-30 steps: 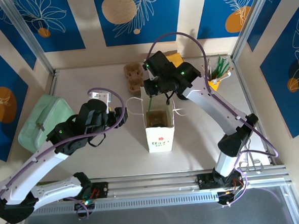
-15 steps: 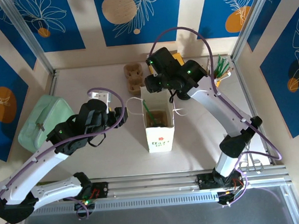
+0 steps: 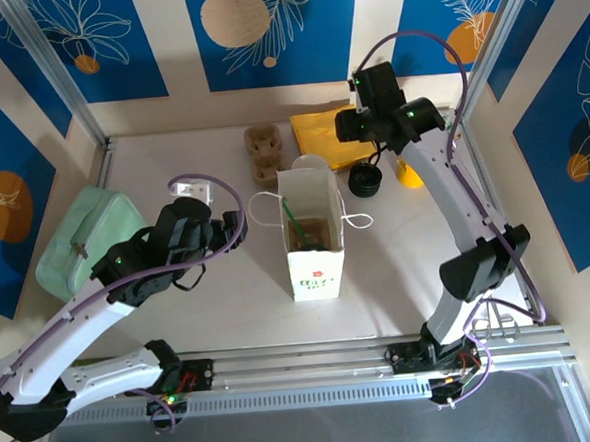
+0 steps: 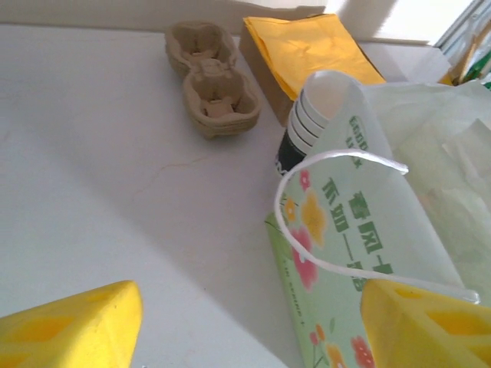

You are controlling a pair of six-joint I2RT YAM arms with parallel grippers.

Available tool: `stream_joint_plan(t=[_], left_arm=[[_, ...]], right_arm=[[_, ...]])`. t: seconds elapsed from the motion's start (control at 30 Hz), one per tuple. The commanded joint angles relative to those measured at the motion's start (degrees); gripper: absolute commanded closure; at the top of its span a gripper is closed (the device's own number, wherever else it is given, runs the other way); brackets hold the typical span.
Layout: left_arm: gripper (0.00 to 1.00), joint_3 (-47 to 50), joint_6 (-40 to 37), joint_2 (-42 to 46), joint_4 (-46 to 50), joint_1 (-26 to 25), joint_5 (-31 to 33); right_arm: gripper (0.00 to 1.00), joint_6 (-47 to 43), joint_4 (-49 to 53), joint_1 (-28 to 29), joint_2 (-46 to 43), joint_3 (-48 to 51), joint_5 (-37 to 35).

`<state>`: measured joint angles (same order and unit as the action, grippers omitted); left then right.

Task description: Pack the takeout coffee

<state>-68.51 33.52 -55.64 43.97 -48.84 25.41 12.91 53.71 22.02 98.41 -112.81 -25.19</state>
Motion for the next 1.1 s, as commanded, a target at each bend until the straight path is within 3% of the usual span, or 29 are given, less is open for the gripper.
stream_joint_plan(t=[0.0, 0.57, 0.67, 0.9, 1.07], left_arm=[[0.2, -0.15, -2.29, 1.61, 1.76, 0.67, 4.87], [0.14, 0.57, -3.09, 2.9, 4.99, 0.92, 10.36], [0.14, 0.92, -4.47, 2.61, 3.02, 0.94, 10.16], [0.13, 0.31, -6.49, 1.07, 0.98, 1.11, 10.71], [0.13, 0.69, -7.49, 0.25, -0.49, 1.43, 10.64]], right_arm=[[0.37, 0.3, -5.15, -1.46, 4.35, -0.23, 4.58], [0.32, 2.63, -4.47, -5.4, 35.89, -22.05, 5.08], [0.31, 2.58, -6.28, -6.44, 39.18, -24.1, 7.61], [0.27, 1.18, -4.47, -7.03, 48.63, -33.58, 5.55], [0.25, 1.24, -5.55, -7.45, 51.28, -34.93, 6.07]])
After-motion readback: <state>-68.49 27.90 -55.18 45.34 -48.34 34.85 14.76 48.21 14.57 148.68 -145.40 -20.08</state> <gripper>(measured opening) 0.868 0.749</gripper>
